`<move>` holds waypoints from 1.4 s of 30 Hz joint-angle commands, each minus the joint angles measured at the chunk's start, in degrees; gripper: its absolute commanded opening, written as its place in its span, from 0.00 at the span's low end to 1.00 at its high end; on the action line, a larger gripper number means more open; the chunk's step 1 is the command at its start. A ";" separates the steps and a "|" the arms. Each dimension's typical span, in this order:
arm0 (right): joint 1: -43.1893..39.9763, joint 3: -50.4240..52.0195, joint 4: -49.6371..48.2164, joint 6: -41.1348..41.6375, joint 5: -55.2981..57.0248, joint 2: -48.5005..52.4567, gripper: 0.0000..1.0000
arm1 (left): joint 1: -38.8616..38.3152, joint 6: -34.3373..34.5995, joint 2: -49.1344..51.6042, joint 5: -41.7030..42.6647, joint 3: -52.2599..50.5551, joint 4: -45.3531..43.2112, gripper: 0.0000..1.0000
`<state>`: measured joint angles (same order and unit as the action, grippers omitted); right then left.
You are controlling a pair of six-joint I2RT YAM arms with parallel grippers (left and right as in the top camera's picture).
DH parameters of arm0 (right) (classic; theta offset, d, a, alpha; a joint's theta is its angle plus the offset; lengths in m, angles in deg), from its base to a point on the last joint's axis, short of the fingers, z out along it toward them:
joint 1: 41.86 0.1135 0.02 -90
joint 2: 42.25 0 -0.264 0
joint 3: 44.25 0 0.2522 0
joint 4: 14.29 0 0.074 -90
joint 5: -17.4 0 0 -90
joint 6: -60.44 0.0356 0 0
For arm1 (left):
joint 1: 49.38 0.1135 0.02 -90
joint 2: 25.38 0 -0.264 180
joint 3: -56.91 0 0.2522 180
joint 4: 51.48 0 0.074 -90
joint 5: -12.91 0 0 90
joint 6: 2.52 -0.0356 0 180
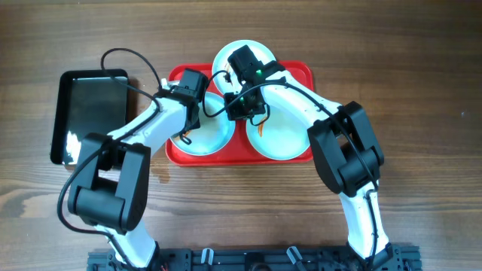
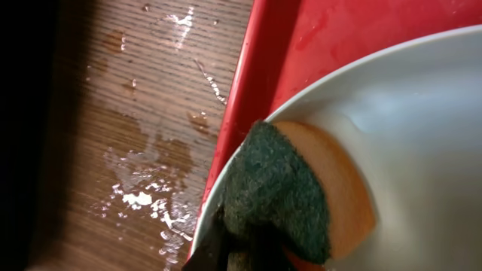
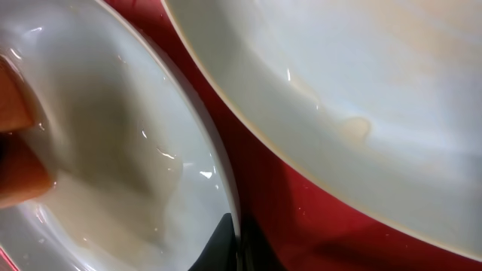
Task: Clean dirty plates on tray and stack at the side
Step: 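Keep scrubbing the left plate with the sponge in the left gripper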
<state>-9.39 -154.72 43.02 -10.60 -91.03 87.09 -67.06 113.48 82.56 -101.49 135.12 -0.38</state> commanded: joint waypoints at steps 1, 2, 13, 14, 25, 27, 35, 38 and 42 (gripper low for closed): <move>0.35 0.68 0.20 -0.94 -0.87 0.85 0.04 | 1.18 0.02 1.42 -6.95 2.38 3.23 0.04; 0.35 0.68 0.17 -0.96 -0.90 0.85 0.04 | 0.94 0.02 0.70 -6.38 3.72 4.28 0.04; 0.35 0.68 0.13 -0.92 -0.92 0.85 0.04 | -2.12 -0.04 -3.28 13.38 6.82 3.32 0.04; 0.35 0.68 0.13 -0.92 -0.94 0.85 0.04 | -2.08 -0.04 -2.99 14.12 6.64 3.26 0.04; 0.35 0.68 0.15 -0.85 -0.94 0.85 0.04 | -1.99 -0.07 2.99 26.49 4.00 -1.79 0.04; 0.35 0.68 0.20 -0.92 -0.94 0.85 0.04 | -1.84 -0.09 3.56 23.76 4.00 -0.81 0.04; 0.35 0.68 0.24 -0.96 -0.92 0.85 0.04 | -0.39 -0.07 3.82 -5.27 4.00 8.37 0.04; 0.35 0.68 0.20 -0.92 -0.92 0.85 0.04 | 0.79 -0.22 3.82 -8.22 4.00 8.61 0.04; 0.35 0.68 0.00 -0.90 -0.92 0.85 0.04 | 1.77 -0.24 3.69 -8.22 4.55 8.94 0.04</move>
<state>-9.04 -154.72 43.10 -11.01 -91.51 87.09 -66.86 113.45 85.01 -102.10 139.99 7.82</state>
